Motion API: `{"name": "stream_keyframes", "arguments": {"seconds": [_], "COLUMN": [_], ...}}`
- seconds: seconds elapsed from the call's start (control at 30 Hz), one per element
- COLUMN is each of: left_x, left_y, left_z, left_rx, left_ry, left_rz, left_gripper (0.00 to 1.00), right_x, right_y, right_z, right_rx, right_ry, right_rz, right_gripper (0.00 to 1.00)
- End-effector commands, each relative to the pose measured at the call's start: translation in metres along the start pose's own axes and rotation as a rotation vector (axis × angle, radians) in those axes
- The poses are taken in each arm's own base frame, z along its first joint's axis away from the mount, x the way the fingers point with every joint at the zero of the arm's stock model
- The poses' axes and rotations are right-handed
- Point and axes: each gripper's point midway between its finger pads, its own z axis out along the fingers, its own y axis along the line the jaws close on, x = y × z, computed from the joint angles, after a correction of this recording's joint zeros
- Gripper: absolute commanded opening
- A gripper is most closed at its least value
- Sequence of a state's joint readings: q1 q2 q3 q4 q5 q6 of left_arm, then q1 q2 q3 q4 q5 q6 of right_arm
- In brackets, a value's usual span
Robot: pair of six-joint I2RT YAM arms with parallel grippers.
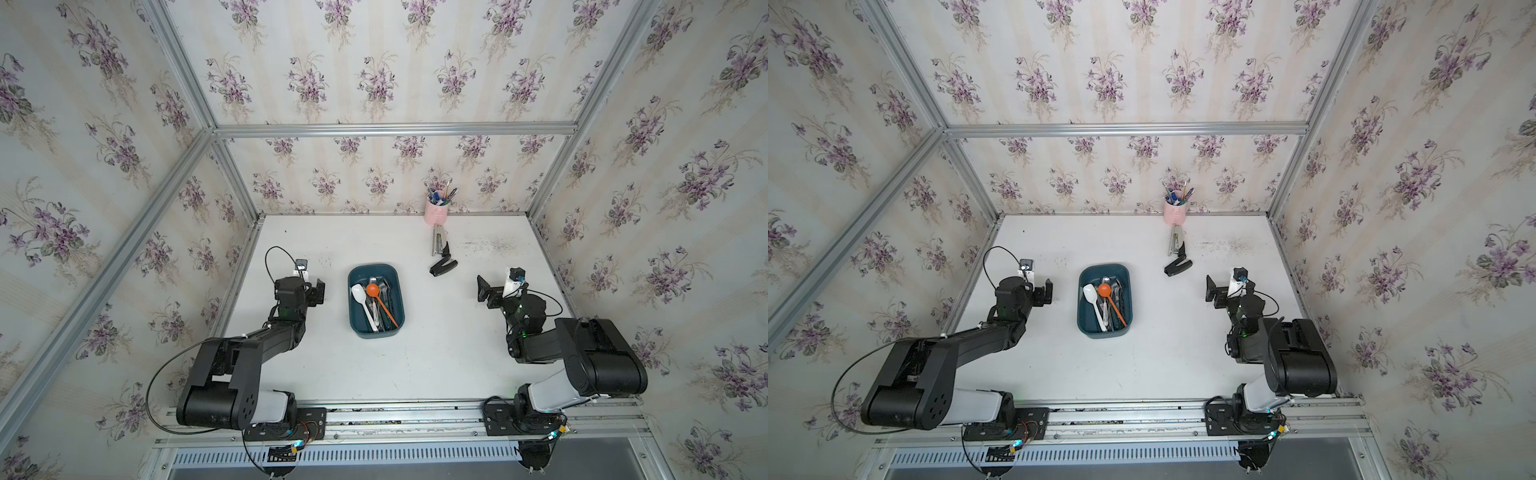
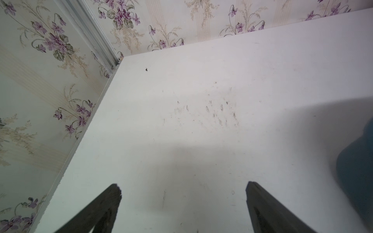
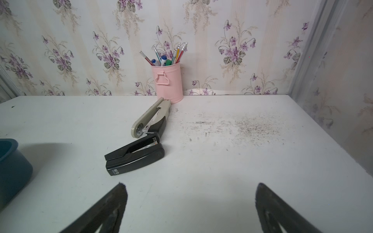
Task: Put the spoon into the storage box
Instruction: Reset both arms
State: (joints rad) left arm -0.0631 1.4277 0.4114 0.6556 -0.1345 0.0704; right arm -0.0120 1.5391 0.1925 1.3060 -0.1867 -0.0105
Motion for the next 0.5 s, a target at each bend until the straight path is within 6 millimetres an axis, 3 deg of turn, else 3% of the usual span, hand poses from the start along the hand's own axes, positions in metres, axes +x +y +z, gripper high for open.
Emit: {"name": "stream_keyframes", "arguments": {"seconds": [0.0,0.47], "left_x": [-0.0061,-0.0058], "left_y": [-0.0043,-0.0048], "left_z": [0.0075,0.0149], "left_rx": [0.041,0.080], "left_ry": [-0.049,-0.013], "left_rz": [-0.024,-0.039], "left_gripper": [1.00,1.00], "right_x": [-0.0094,-0.0104], "right_y": [0.0094,0.0052], "right_z": [0.0007,0.0019], "right_rx": [-0.053,-0.022], "right_ry": [-0.037,-0.038], "right_rz": [-0.032,-0.024], "right_gripper": [1.00,1.00]}}
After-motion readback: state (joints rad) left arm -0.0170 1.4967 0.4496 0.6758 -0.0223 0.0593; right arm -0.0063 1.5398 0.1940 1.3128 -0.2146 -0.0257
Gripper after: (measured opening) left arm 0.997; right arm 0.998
